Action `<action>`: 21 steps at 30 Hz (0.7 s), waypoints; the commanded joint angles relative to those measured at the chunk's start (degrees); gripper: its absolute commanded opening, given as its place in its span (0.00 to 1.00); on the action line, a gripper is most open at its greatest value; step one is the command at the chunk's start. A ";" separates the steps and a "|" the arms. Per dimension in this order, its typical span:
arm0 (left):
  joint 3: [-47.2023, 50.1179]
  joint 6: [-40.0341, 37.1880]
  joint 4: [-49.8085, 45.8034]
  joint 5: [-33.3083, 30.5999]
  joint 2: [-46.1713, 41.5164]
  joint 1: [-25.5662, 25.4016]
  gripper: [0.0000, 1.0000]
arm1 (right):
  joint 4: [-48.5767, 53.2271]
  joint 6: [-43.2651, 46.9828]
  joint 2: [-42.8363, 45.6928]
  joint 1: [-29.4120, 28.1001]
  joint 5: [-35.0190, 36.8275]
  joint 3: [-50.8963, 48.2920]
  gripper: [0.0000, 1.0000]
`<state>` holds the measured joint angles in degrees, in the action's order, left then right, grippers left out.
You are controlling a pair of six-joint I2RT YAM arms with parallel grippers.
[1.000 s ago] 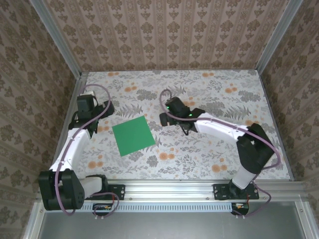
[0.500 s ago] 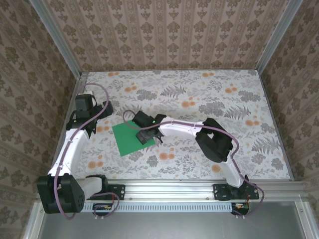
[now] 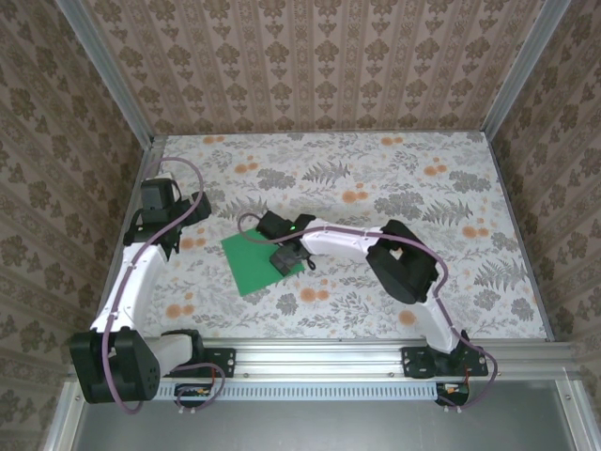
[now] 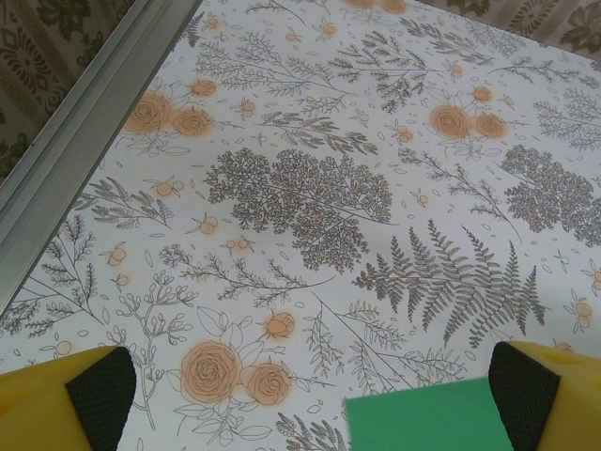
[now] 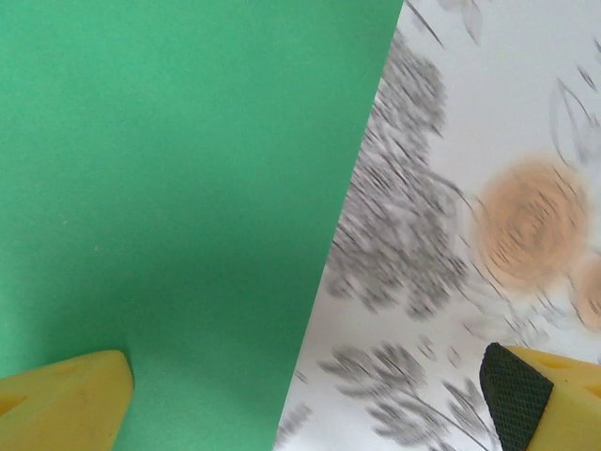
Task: Fold a paper plane with a square sheet of paper (pick it up from the middle)
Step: Move the square sheet of paper to the center of the table.
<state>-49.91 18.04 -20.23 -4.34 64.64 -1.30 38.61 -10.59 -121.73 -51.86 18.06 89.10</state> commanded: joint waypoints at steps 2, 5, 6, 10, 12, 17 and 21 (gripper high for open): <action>-1.47 0.57 -0.82 -0.33 0.05 0.59 1.00 | 8.50 -0.62 5.27 4.48 0.97 -11.01 0.99; -1.34 0.68 -0.76 0.01 0.17 0.77 1.00 | 8.56 -3.46 10.40 8.05 -0.74 -17.67 0.99; -1.41 0.70 -0.78 0.06 0.21 0.90 1.00 | 8.71 -4.26 11.81 9.19 -0.75 -19.68 0.99; -1.40 0.85 -0.77 0.43 0.48 1.01 1.00 | 9.71 -6.37 16.82 13.19 -0.85 -25.01 0.99; -1.31 1.11 -0.68 0.56 0.60 1.01 1.00 | 10.36 -6.85 19.57 14.01 -0.03 -25.05 0.99; -1.45 1.49 -1.03 1.16 0.92 0.99 1.00 | 9.59 -11.09 25.77 13.67 -3.84 -20.31 1.00; -1.49 1.58 -1.19 2.34 0.91 1.06 1.00 | 4.33 -16.87 24.62 11.89 -9.75 -18.48 1.00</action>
<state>-49.91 18.46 -20.60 -3.64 65.04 -0.67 45.47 -22.02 -96.97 -38.59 13.28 68.73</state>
